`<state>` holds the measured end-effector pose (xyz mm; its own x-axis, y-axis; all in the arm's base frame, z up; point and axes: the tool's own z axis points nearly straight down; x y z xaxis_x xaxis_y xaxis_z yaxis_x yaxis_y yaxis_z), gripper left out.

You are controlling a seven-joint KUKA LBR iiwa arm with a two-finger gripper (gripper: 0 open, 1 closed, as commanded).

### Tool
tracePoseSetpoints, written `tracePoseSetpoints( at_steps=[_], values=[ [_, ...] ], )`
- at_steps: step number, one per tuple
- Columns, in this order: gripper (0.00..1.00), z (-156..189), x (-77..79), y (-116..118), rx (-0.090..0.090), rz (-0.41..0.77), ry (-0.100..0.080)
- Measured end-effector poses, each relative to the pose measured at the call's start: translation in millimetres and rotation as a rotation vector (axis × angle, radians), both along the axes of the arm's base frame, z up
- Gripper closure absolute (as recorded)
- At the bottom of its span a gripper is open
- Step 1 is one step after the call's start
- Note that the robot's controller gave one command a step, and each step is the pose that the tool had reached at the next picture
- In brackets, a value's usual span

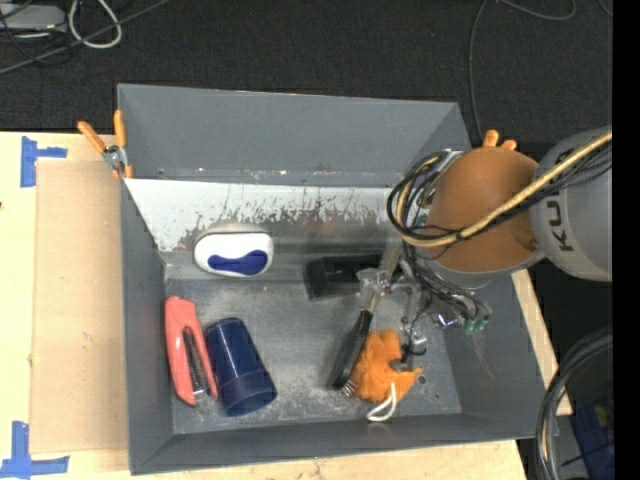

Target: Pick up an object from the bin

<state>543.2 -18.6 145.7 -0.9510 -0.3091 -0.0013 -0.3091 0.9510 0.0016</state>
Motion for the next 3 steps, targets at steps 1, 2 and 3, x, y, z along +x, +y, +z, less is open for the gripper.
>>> tracePoseSetpoints(
  at_steps=[1, 2, 3],
  values=[
    [0.0, -23.6, -4.2, 22.5, -0.001, 0.131, -0.001],
    [0.0, -52.6, -1.5, 7.2, 0.0, 0.215, 0.007],
    [1.0, -54.5, 8.1, 4.0, 0.004, 0.108, -0.001]
  ],
)
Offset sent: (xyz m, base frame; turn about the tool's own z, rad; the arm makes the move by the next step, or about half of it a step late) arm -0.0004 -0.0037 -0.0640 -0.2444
